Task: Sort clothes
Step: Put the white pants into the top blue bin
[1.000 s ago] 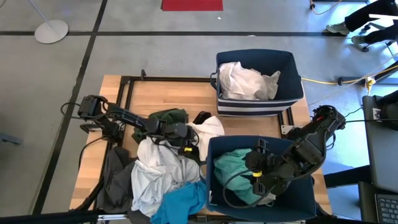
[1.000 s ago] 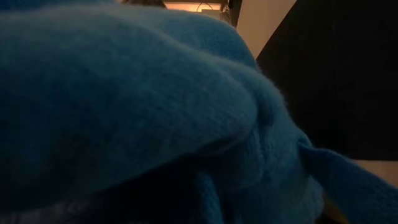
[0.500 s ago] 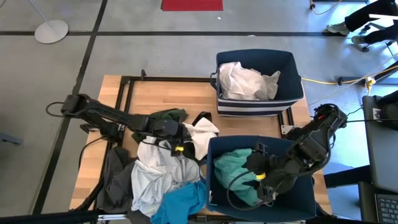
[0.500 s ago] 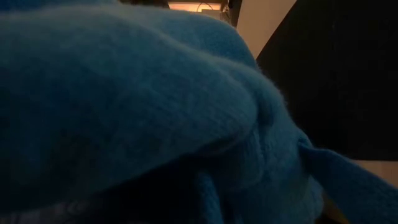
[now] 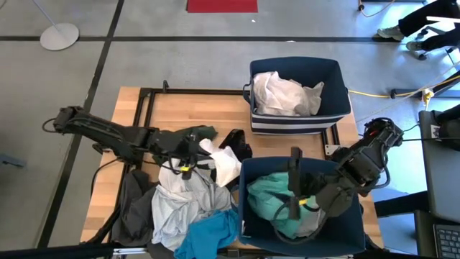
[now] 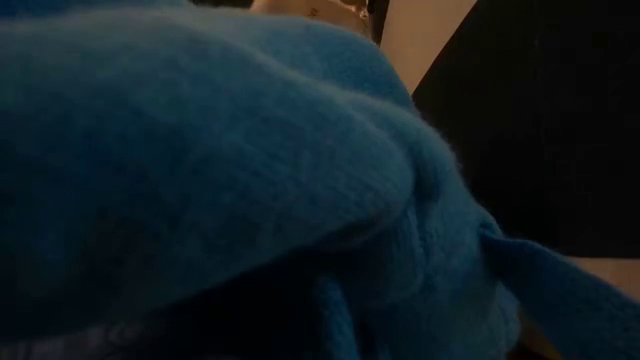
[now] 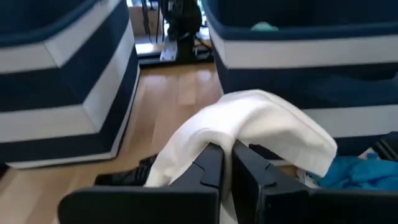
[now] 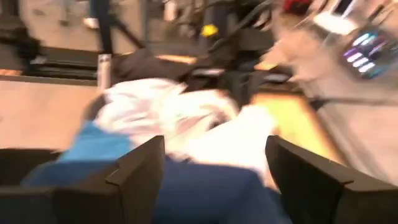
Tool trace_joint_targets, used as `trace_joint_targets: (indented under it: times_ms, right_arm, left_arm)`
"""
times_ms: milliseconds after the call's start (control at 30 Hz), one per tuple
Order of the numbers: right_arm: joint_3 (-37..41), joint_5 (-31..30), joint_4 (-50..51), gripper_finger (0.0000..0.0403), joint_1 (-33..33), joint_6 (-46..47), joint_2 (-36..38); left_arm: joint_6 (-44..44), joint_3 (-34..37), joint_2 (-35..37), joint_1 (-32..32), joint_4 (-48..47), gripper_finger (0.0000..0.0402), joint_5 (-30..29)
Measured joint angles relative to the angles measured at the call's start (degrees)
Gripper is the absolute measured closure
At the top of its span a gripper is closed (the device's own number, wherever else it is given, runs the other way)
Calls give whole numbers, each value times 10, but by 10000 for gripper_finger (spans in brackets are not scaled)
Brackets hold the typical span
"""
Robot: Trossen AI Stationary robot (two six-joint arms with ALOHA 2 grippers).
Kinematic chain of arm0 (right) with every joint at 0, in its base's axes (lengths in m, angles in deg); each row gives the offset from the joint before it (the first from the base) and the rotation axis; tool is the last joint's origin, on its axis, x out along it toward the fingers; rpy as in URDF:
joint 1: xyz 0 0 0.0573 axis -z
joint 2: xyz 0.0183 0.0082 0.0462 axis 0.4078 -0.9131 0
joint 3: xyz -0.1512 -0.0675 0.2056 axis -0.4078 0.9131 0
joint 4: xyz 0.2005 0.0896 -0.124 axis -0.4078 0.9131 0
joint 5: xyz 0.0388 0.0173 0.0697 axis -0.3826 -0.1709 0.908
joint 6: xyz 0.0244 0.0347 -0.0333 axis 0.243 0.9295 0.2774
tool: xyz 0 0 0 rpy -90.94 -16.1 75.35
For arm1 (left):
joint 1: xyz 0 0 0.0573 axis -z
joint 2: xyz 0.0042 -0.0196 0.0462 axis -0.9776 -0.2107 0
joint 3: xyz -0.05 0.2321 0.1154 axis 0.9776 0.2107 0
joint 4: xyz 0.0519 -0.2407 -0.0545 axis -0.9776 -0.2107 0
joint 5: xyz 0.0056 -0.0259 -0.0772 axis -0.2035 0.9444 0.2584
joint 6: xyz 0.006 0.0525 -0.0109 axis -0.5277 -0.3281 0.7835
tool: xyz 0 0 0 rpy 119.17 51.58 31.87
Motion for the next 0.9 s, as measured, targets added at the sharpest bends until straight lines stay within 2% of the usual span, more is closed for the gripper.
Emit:
trace_joint_targets:
  times_ms: [67,167,367,533,900]
  right_arm:
    - [0,-20,-20,123,20,-36,-4]
    - [0,-15,-38,123,61,-52,-14]
    - [0,64,-62,123,150,-71,-53]
    - [0,121,-67,123,213,-92,-96]
    - [0,227,-120,123,272,-111,-160]
  left_arm:
    - [-9,0,10,6,-1,398,-13]
    - [-14,0,26,10,8,397,-34]
    - [-13,0,40,9,17,389,-80]
    - [-13,0,40,9,17,388,-89]
    - [-13,1,40,9,16,387,-89]
